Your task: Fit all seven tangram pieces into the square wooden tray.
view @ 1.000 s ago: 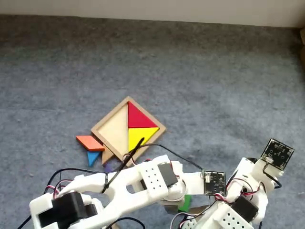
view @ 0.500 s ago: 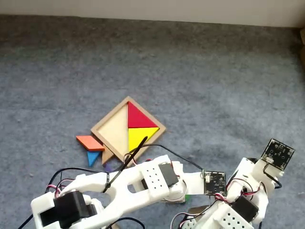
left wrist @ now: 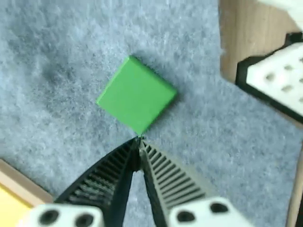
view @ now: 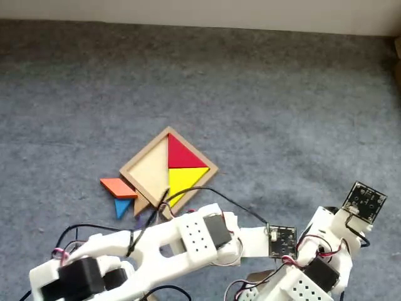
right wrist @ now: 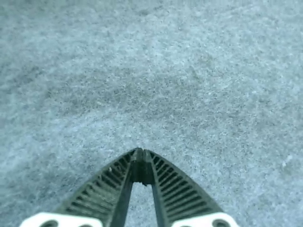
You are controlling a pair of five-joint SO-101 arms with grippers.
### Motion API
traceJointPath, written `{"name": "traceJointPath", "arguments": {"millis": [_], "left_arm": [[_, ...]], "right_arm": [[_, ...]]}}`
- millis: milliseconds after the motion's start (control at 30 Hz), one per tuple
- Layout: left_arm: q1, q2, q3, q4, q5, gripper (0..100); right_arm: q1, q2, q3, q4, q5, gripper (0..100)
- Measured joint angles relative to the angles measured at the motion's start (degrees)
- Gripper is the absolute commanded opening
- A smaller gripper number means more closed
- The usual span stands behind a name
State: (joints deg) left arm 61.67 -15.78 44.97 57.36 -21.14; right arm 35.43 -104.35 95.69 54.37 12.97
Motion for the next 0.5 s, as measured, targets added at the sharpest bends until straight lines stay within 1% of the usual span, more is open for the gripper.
{"name": "traceJointPath", "arguments": {"millis": [67,200,300,367,433,500], "left_arm": [[-0.44,-4.22,0.53,1.41,0.00,2],[-3.96,-13.45,3.25,1.67,-0.09,2],[-6.07,-18.64,5.98,1.67,-0.09,2],[-6.15,-20.22,7.65,1.67,-0.18,2],[-5.89,-20.75,8.79,0.79,0.88,7],[-5.98,-20.92,10.37,-1.23,3.08,16]], "right_arm": [[0.00,-0.18,0.00,0.00,0.00,0.6],[-0.09,-0.18,0.00,0.00,0.00,0.8],[-0.09,-0.18,0.00,0.00,0.00,5.2],[-0.09,-0.18,0.00,0.00,0.00,9.1],[-0.09,-0.18,0.00,0.00,0.00,9.1],[-0.09,-0.18,-0.44,0.26,0.00,9.1]]}}
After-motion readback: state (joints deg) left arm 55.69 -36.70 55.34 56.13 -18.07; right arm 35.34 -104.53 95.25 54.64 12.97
